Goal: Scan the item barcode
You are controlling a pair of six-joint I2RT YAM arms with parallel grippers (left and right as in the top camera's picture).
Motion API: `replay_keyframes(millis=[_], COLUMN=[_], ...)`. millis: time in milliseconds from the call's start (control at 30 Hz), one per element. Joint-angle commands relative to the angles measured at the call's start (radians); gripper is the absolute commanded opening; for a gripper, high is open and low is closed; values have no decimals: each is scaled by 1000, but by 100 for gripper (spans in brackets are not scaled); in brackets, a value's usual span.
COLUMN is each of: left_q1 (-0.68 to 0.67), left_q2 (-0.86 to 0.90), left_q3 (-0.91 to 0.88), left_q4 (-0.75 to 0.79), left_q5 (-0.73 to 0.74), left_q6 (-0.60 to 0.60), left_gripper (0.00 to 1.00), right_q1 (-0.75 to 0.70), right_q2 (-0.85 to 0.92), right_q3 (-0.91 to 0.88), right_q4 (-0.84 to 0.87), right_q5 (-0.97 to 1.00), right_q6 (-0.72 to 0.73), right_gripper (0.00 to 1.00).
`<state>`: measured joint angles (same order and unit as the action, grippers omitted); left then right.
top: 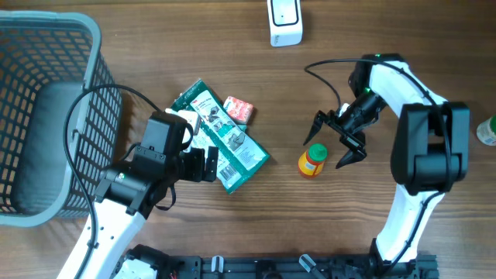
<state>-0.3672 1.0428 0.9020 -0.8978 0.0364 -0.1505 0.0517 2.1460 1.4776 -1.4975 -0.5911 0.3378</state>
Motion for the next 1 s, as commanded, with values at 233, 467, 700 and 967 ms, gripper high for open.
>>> replay_keyframes(millis=[233, 467, 700, 967], left_q1=[6, 6, 6, 6], left_q2=[0, 0, 0, 0], left_q3=[-3, -3, -3, -3], left_q4=[-1, -1, -1, -1], left_q5=[15, 15, 15, 15], left_q6=[16, 16, 16, 16], left_gripper=[100, 100, 100, 100], right_q1=[83, 116, 116, 116], right_q2=[24, 26, 26, 26], right_q3=[-42, -113, -134, -156], right_q4=[50, 125, 126, 123], right_q5=[-85, -127, -152, -167], right_q6=[-26, 6, 6, 42], right_gripper=[100, 99, 88, 98])
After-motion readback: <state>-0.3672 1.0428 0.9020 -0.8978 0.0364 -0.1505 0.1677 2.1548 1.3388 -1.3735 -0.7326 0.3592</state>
